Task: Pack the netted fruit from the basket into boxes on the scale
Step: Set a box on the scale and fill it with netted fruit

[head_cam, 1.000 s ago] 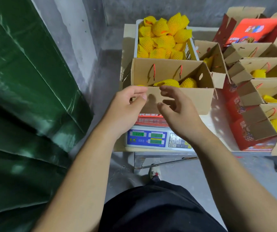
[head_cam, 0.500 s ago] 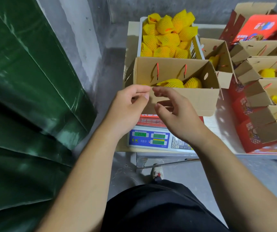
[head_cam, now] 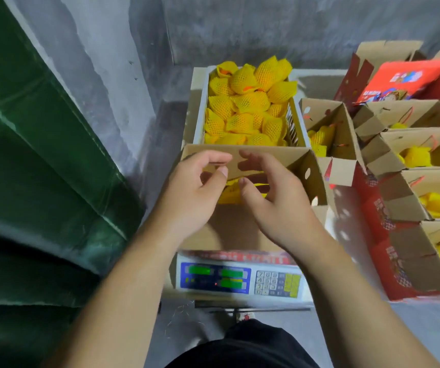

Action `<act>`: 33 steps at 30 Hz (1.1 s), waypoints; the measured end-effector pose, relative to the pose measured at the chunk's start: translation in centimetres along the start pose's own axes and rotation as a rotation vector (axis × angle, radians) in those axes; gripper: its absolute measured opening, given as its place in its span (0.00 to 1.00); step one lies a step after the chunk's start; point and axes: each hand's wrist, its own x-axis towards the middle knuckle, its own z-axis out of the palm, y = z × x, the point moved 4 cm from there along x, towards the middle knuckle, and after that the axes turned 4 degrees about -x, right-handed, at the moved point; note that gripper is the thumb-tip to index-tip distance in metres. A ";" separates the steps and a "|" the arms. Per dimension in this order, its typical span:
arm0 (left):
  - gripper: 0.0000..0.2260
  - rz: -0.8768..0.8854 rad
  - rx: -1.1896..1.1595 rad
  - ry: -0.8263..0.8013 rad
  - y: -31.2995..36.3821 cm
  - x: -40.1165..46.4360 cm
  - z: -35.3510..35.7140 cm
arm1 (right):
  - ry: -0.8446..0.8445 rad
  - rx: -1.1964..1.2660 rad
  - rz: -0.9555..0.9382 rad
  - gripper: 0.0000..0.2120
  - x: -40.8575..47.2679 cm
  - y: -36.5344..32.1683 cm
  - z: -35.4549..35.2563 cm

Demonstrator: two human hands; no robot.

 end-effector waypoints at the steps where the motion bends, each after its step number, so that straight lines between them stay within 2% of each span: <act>1: 0.11 -0.007 0.047 -0.007 0.3 1.5 0.1 | 0.008 -0.028 0.014 0.20 1.5 0.8 -1.0; 6: 0.10 -0.053 0.179 -0.076 1.1 9.9 1.3 | -0.044 -0.189 0.171 0.16 11.0 8.7 -6.9; 9: 0.10 -0.105 0.219 -0.135 0.5 15.3 3.4 | -0.115 -0.208 0.163 0.15 17.4 13.3 -8.4; 12: 0.12 -0.222 0.286 -0.213 -2.0 20.0 6.2 | -0.366 -0.514 0.074 0.19 22.2 17.7 -6.4; 15: 0.11 -0.329 0.324 -0.304 -5.1 23.3 9.0 | -0.662 -0.842 -0.025 0.29 24.1 21.5 -2.5; 17: 0.10 -0.315 0.506 -0.446 -7.0 25.0 10.6 | -0.742 -0.927 -0.106 0.35 24.2 23.3 -0.4; 18: 0.13 -0.298 0.685 -0.519 -8.1 25.7 10.9 | -0.759 -0.919 -0.115 0.39 23.9 24.2 0.4; 20: 0.24 -0.272 0.994 -0.605 -10.2 26.8 11.0 | -0.766 -0.784 0.001 0.45 23.1 25.9 1.1; 22: 0.30 -0.360 0.997 -0.650 -11.8 27.1 11.1 | -0.739 -0.719 0.076 0.47 22.8 27.1 1.2; 24: 0.33 -0.469 0.923 -0.698 -13.2 27.2 11.2 | -0.744 -0.791 0.079 0.46 22.8 27.6 1.3; 27: 0.37 -0.465 1.023 -0.689 -13.6 27.8 10.9 | -0.778 -0.809 0.155 0.41 22.9 27.8 1.5; 31: 0.31 -0.458 1.215 -0.707 -12.7 28.7 11.1 | -0.794 -0.746 0.185 0.40 23.0 27.8 1.5; 33: 0.26 -0.396 1.208 -0.689 -12.2 29.0 11.6 | -0.743 -0.736 0.160 0.38 23.0 27.7 1.5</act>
